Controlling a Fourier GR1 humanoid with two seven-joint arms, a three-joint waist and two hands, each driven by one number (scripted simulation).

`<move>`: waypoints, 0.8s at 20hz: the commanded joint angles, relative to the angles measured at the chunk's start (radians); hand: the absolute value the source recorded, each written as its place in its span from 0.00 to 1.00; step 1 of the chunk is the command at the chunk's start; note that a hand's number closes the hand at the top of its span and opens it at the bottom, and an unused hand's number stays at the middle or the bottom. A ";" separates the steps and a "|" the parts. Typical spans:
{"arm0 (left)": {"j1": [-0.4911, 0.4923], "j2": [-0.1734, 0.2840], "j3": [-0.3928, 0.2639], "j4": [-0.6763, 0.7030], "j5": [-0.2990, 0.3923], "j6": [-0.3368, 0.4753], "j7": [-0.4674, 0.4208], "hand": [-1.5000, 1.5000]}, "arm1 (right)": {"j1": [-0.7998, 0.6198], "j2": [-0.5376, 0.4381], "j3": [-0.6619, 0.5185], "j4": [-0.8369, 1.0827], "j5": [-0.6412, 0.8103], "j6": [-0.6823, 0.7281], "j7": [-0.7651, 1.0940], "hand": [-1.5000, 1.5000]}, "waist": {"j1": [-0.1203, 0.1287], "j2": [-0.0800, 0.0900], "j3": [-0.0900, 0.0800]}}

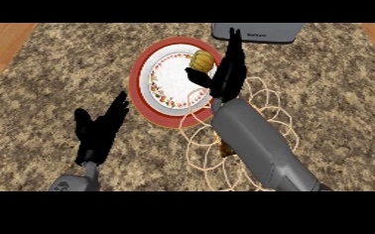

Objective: Pick the squash from the placemat and place it in the plate

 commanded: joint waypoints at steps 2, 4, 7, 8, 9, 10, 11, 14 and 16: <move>0.018 -0.009 0.022 0.074 0.000 0.000 -0.041 0.50 | 0.038 0.005 -0.031 -0.063 -0.164 -0.132 -0.119 0.00 | -0.034 -0.005 -0.005; 0.051 0.036 0.043 0.008 0.027 -0.033 -0.010 0.50 | 0.084 0.005 0.021 -0.142 -0.243 -0.122 -0.161 0.00 | -0.036 -0.013 -0.005; 0.089 0.005 0.020 -0.021 0.010 -0.004 -0.008 0.50 | 0.248 0.005 0.070 -0.320 -0.336 -0.037 -0.294 0.00 | -0.059 -0.018 -0.004; 0.099 -0.002 -0.003 -0.004 -0.019 0.005 -0.017 0.50 | 0.263 0.005 0.058 -0.342 -0.378 -0.027 -0.342 0.00 | -0.059 -0.016 -0.004; 0.069 0.017 0.042 0.027 0.019 -0.022 -0.020 0.50 | 0.331 -0.016 0.072 -0.407 -0.407 -0.016 -0.417 0.00 | -0.065 -0.014 -0.004; 0.016 0.001 0.054 0.048 -0.002 0.028 0.023 0.50 | 0.321 -0.005 0.102 -0.448 -0.367 0.038 -0.355 0.00 | -0.083 -0.022 -0.006; 0.085 0.003 0.039 0.006 0.014 -0.006 -0.019 0.50 | 0.380 -0.027 0.085 -0.455 -0.460 0.044 -0.475 0.00 | -0.067 -0.017 -0.005; 0.117 -0.018 0.022 -0.011 -0.012 0.021 -0.028 0.50 | 0.467 -0.077 0.134 -0.567 -0.460 0.138 -0.461 0.00 | -0.080 -0.024 -0.006; 0.087 -0.009 0.048 0.030 0.000 0.004 -0.034 0.50 | 0.545 -0.071 0.165 -0.584 -0.459 0.137 -0.526 0.00 | -0.083 -0.023 -0.006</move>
